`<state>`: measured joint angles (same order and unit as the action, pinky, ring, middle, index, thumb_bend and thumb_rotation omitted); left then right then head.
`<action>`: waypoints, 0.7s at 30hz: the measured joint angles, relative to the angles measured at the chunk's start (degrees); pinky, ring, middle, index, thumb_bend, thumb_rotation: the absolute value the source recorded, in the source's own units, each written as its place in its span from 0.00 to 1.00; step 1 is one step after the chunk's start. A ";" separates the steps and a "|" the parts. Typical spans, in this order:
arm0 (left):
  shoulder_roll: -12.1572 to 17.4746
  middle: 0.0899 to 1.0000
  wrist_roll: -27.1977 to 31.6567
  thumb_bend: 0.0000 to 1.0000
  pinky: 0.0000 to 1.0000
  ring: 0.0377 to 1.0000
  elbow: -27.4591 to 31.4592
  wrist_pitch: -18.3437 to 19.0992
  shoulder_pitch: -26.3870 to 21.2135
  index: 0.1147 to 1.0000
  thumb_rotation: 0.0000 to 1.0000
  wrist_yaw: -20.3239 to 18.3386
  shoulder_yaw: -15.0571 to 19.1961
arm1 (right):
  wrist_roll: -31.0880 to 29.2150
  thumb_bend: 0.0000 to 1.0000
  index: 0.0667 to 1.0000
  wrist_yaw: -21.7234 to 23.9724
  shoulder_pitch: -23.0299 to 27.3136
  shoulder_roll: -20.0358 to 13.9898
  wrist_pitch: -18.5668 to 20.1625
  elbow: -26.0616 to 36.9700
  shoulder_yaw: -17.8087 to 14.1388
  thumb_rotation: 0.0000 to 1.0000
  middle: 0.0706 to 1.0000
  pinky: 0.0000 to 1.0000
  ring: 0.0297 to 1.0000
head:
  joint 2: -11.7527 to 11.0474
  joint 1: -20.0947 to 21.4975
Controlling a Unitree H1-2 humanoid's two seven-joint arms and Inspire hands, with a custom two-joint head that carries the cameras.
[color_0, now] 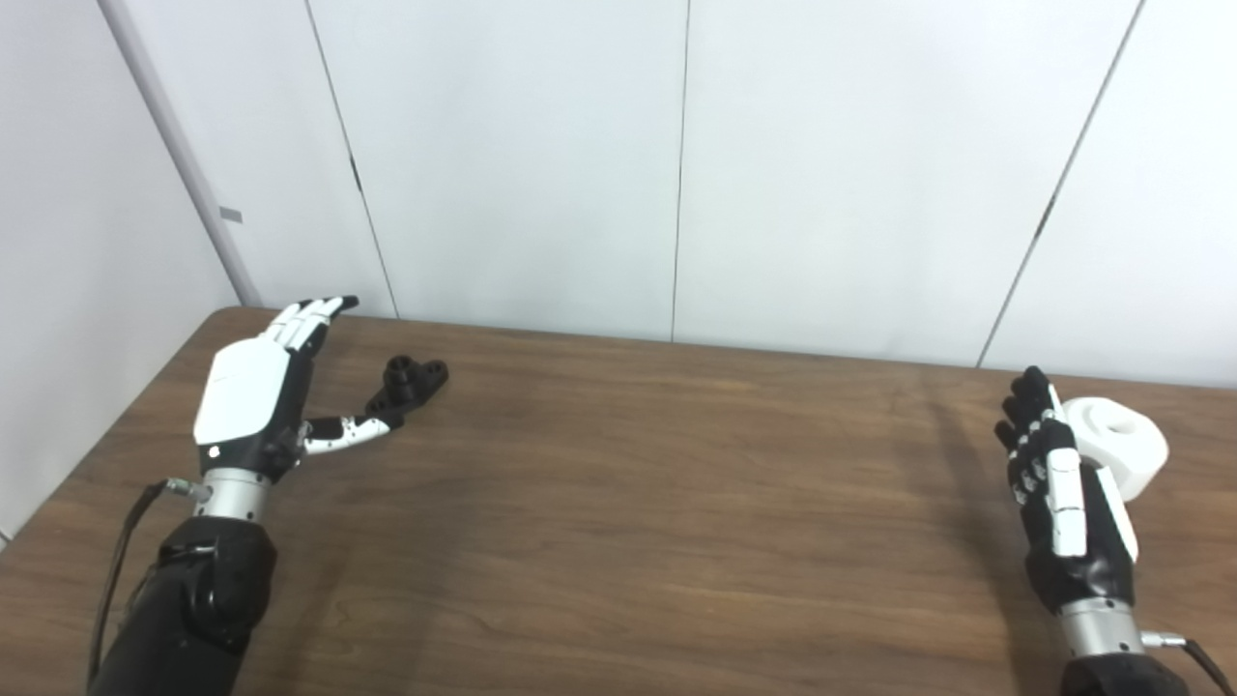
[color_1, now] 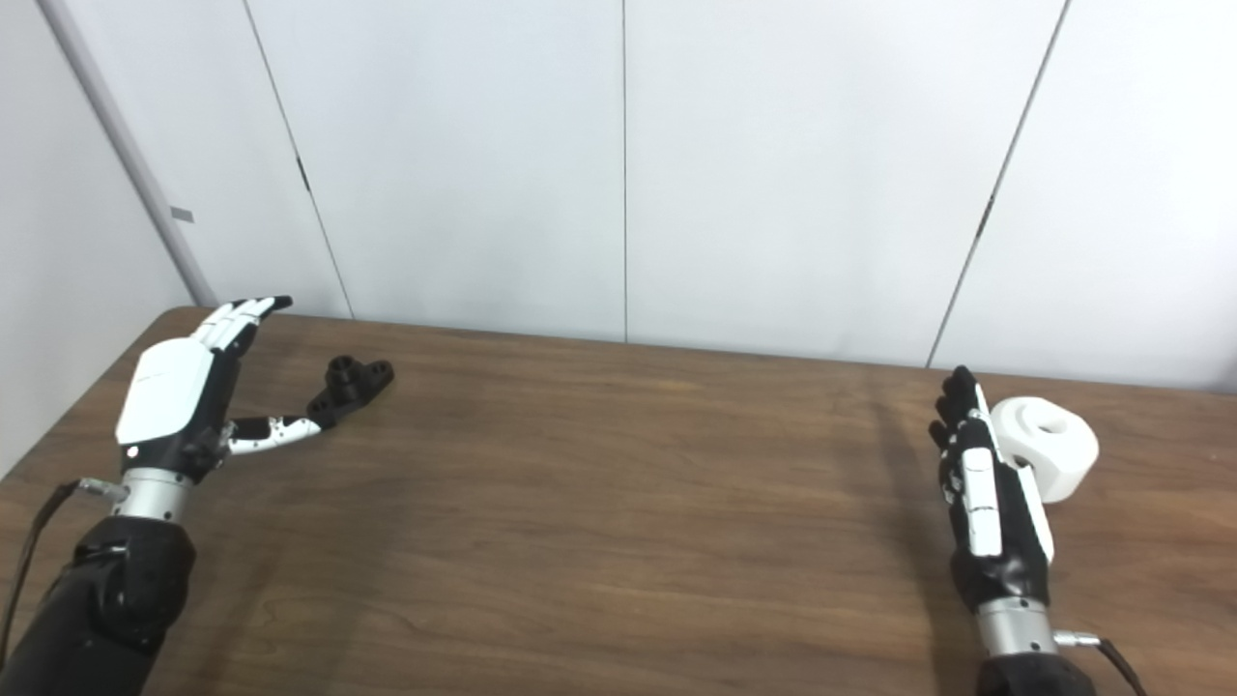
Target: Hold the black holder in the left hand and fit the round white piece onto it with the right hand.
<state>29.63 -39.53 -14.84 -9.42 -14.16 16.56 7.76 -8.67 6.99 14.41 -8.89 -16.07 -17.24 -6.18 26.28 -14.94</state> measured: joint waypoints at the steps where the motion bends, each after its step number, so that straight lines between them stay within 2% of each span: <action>1: 0.13 0.92 0.47 0.91 0.87 0.95 -0.91 0.10 -0.31 0.91 0.35 -0.25 -0.07 | -0.22 0.32 1.00 0.02 0.00 -0.01 -0.03 -0.06 -0.07 1.00 1.00 1.00 1.00 | -0.09 -0.26; 8: 0.42 0.99 6.22 0.96 0.93 1.00 -3.60 4.74 -1.42 0.94 0.42 -5.96 -0.24 | -1.32 0.31 1.00 0.11 0.02 -0.16 0.07 -0.11 -0.14 1.00 1.00 1.00 1.00 | -0.26 -1.67; 12: 1.90 1.00 7.95 1.00 0.98 1.00 -5.41 7.25 -2.10 0.93 0.49 -9.07 -1.17 | -2.65 0.30 1.00 1.15 0.28 -0.17 -0.13 -0.61 -0.32 1.00 1.00 1.00 1.00 | -0.35 -1.76; 21: 4.88 0.99 8.74 0.99 1.00 1.00 -6.54 11.68 -3.68 0.88 0.49 -13.75 -3.85 | -2.68 0.30 1.00 1.21 0.37 -0.33 -0.09 -0.75 -0.51 1.00 1.00 1.00 1.00 | 0.09 -2.98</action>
<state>34.51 -30.80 -21.38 2.26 -17.84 2.80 3.92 -11.35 8.20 14.77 -9.22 -16.16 -17.99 -6.68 26.37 -17.93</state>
